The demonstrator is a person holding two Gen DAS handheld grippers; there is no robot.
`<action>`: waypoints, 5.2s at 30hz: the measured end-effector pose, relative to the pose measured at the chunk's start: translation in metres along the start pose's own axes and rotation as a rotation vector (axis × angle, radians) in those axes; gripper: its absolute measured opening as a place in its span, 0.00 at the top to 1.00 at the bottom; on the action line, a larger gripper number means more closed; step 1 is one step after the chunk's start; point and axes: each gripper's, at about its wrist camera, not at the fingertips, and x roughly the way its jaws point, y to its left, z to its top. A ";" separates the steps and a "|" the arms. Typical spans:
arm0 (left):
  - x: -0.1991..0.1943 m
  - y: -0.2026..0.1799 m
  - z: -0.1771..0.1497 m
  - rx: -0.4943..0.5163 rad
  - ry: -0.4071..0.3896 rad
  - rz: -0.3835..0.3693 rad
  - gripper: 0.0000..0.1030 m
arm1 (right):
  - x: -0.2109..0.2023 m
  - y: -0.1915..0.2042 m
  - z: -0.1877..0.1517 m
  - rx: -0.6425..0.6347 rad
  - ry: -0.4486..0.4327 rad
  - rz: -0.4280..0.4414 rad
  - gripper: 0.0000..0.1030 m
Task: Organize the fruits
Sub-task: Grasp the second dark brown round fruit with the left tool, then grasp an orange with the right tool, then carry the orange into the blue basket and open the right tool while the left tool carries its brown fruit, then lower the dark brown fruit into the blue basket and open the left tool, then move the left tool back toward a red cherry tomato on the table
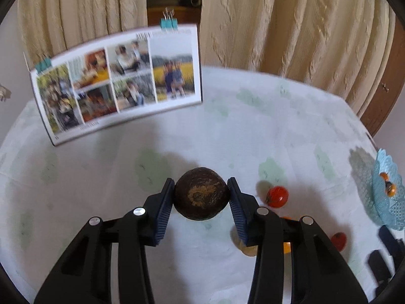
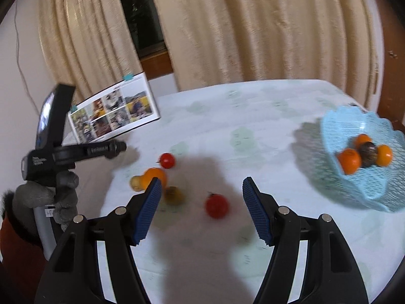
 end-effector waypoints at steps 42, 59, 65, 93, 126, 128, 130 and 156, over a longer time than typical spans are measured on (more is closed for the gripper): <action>-0.059 0.019 0.023 -0.081 -0.125 -0.035 0.58 | 0.118 0.064 0.010 -0.044 0.302 0.072 0.62; -0.066 0.008 0.021 -0.053 -0.136 -0.056 0.58 | 0.036 0.015 0.052 0.077 0.087 0.049 0.62; -0.070 -0.004 0.018 -0.026 -0.142 -0.068 0.58 | 0.002 -0.033 0.055 0.163 0.017 -0.014 0.62; -0.069 -0.065 -0.007 0.125 -0.115 -0.105 0.58 | -0.062 -0.208 0.002 0.434 -0.025 -0.351 0.59; -0.066 -0.261 -0.045 0.445 -0.063 -0.400 0.58 | -0.123 -0.234 -0.037 0.475 -0.391 -0.643 0.45; -0.064 -0.275 -0.047 0.465 -0.056 -0.417 0.58 | -0.123 -0.234 -0.037 0.477 -0.394 -0.640 0.45; -0.063 -0.287 -0.048 0.478 -0.051 -0.438 0.58 | -0.124 -0.234 -0.038 0.486 -0.397 -0.636 0.45; -0.065 -0.272 -0.020 0.380 -0.077 -0.429 0.19 | -0.128 -0.230 -0.038 0.485 -0.434 -0.636 0.45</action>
